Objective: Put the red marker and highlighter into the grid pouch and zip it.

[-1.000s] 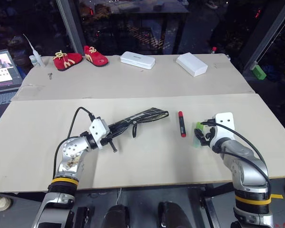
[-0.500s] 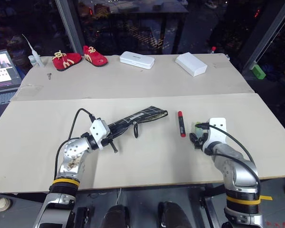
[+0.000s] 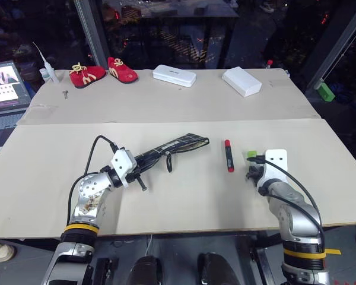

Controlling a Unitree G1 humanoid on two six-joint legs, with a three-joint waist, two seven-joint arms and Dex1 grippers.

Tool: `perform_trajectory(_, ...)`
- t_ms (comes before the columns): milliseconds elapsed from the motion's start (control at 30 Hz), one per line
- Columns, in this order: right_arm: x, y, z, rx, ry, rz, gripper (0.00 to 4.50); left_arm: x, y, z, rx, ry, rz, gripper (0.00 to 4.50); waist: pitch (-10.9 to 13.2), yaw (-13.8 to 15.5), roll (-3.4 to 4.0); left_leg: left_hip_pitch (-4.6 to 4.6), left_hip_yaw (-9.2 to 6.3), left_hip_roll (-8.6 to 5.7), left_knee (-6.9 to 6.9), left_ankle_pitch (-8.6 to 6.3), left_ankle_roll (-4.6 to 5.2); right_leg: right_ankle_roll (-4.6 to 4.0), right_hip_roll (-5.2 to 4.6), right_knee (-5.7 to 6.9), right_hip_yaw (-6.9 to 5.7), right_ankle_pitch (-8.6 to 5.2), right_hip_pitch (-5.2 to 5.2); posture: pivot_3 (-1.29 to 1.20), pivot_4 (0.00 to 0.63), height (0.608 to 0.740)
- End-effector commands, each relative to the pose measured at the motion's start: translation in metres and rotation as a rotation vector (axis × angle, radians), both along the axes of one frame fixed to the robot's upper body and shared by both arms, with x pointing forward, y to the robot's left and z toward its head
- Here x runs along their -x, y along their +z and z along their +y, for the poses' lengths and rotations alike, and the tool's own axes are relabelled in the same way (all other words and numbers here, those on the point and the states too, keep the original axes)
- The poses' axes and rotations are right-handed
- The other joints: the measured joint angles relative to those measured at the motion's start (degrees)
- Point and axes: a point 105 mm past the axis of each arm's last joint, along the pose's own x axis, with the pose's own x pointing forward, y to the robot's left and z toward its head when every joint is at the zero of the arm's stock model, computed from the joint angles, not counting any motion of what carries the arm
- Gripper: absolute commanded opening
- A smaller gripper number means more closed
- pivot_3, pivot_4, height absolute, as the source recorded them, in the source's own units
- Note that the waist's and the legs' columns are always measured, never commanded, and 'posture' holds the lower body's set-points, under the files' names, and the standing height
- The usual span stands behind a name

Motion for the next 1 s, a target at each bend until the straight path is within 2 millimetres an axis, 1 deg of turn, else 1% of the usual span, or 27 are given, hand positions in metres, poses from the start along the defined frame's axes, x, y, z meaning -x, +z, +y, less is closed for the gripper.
perform_trajectory(33, -0.017, 0.065, 0.018, 0.028, 0.196, -0.258, 1.06, 0.000, 0.013, 0.002, 0.014, -0.002, -0.043, 0.00, 0.0, -0.2, 0.06, -0.02, 0.01, -0.01, 0.00, 0.00, 0.00, 0.00, 0.00, 0.00, 0.02, 0.00, -0.04, 0.00, 0.150, 0.740)
perform_trajectory(67, -0.018, 0.076, 0.028, 0.043, 0.275, -0.297, 1.06, 0.000, 0.013, 0.002, 0.013, -0.005, -0.042, 0.00, 0.1, -0.4, 0.08, -0.05, 0.03, -0.02, 0.00, 0.00, 0.00, 0.00, 0.00, 0.00, 0.05, 0.00, -0.08, 0.00, 0.150, 0.740)
perform_trajectory(100, -0.019, 0.082, 0.034, 0.053, 0.323, -0.316, 1.06, 0.000, 0.013, 0.002, 0.013, -0.006, -0.041, 0.00, 0.1, -0.6, 0.07, -0.04, 0.05, -0.01, 0.00, -0.01, 0.01, 0.00, 0.03, 0.00, 0.08, 0.00, -0.10, 0.00, 0.150, 0.740)
perform_trajectory(133, -0.018, 0.094, 0.041, 0.099, 0.400, -0.359, 1.06, 0.001, 0.013, 0.002, 0.011, -0.009, -0.040, 0.00, 0.1, -0.8, 0.07, -0.04, 0.06, -0.02, -0.01, -0.01, 0.02, 0.00, 0.05, 0.00, 0.08, 0.00, -0.10, 0.00, 0.150, 0.740)
perform_trajectory(167, -0.018, 0.104, 0.049, 0.174, 0.488, -0.390, 1.06, 0.001, 0.012, 0.001, 0.008, -0.013, -0.039, 0.00, 0.1, -0.8, 0.07, -0.03, 0.05, 0.00, -0.02, -0.02, 0.03, 0.00, 0.09, 0.00, 0.07, 0.00, -0.10, 0.00, 0.150, 0.740)
perform_trajectory(233, -0.010, 0.119, 0.072, 0.379, 0.724, -0.445, 1.06, 0.001, 0.012, 0.001, 0.005, -0.017, -0.037, 0.00, 0.1, -0.7, 0.06, -0.02, 0.02, 0.02, -0.09, -0.02, 0.02, 0.00, 0.13, 0.00, 0.03, -0.01, -0.12, 0.00, 0.150, 0.740)
perform_trajectory(300, 0.000, 0.119, 0.091, 0.539, 0.934, -0.431, 1.06, 0.001, 0.012, 0.000, 0.003, -0.021, -0.037, 0.00, 0.1, -0.5, 0.07, -0.02, 0.02, 0.01, -0.13, -0.02, 0.02, -0.01, 0.12, -0.01, 0.00, -0.02, -0.14, 0.00, 0.150, 0.740)
perform_trajectory(333, 0.003, 0.115, 0.096, 0.601, 1.006, -0.409, 1.06, 0.000, 0.012, 0.000, 0.003, -0.022, -0.037, 0.00, 0.1, -0.5, 0.05, -0.03, 0.04, -0.01, -0.13, -0.02, 0.02, 0.00, 0.10, -0.04, 0.01, -0.03, -0.15, 0.00, 0.150, 0.740)
perform_trajectory(433, 0.007, 0.100, 0.106, 0.733, 1.153, -0.353, 1.06, 0.000, 0.013, 0.000, 0.003, -0.023, -0.039, 0.00, 0.1, -0.3, 0.02, -0.03, 0.05, -0.01, -0.14, -0.02, 0.03, 0.00, 0.09, -0.15, -0.01, -0.03, -0.10, 0.00, 0.150, 0.740)
perform_trajectory(500, 0.006, 0.094, 0.111, 0.759, 1.199, -0.336, 1.06, 0.000, 0.013, -0.001, 0.004, -0.025, -0.040, 0.00, 0.1, -0.2, 0.00, -0.03, 0.06, -0.01, -0.13, -0.02, 0.03, 0.00, 0.08, -0.21, -0.01, -0.02, -0.07, 0.00, 0.150, 0.740)
perform_trajectory(633, -0.009, 0.092, 0.117, 0.768, 1.183, -0.342, 1.06, 0.001, 0.012, -0.003, 0.004, -0.029, -0.040, 0.00, 0.1, -0.2, -0.02, -0.06, 0.16, -0.02, -0.12, -0.02, 0.03, 0.00, 0.06, -0.30, 0.02, 0.01, -0.07, 0.00, 0.150, 0.740)
perform_trajectory(833, -0.021, 0.092, 0.116, 0.767, 1.154, -0.333, 1.06, 0.001, 0.012, -0.003, -0.003, -0.037, -0.044, 0.00, 0.1, -0.1, -0.02, -0.08, 0.25, 0.01, -0.12, -0.02, 0.02, -0.01, 0.08, -0.30, -0.05, 0.01, -0.07, 0.00, 0.150, 0.740)
perform_trajectory(1000, -0.025, 0.085, 0.115, 0.821, 1.163, -0.308, 1.06, 0.002, 0.012, -0.004, -0.008, -0.044, -0.045, 0.00, 0.1, -0.1, -0.02, -0.13, 0.30, 0.02, -0.12, -0.03, 0.05, -0.01, 0.03, -0.37, -0.06, 0.02, -0.07, 0.00, 0.150, 0.740)
